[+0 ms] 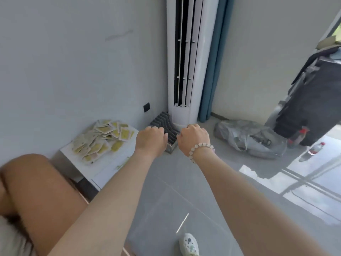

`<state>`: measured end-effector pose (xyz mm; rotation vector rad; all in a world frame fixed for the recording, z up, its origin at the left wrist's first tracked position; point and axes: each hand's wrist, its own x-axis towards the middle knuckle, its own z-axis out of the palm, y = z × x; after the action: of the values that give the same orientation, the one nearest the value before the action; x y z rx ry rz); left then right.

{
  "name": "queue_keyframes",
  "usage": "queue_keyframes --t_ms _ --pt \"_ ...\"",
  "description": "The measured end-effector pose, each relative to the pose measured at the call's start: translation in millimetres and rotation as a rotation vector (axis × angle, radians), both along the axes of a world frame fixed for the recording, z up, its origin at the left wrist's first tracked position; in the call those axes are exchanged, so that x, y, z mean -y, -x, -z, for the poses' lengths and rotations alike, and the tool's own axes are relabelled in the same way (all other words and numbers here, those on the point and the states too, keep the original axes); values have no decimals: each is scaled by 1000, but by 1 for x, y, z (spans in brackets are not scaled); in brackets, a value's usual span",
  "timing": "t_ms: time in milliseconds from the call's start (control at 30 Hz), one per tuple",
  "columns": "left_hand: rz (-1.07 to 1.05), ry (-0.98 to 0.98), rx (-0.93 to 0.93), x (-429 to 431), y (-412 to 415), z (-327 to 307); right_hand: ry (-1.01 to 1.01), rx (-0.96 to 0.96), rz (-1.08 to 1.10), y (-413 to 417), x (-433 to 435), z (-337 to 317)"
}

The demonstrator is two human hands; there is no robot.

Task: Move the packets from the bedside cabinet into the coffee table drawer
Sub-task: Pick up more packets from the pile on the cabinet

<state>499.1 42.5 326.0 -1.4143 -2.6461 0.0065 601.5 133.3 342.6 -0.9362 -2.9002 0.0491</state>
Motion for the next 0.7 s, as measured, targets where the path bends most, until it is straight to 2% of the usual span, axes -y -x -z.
queue_keyframes --t_ms 333,700 --pt "-310 -58 6 -35 76 -6 61 8 -263 112 -62 -2" --pt "-573 -26 22 -9 114 12 75 47 -532 186 -44 18"
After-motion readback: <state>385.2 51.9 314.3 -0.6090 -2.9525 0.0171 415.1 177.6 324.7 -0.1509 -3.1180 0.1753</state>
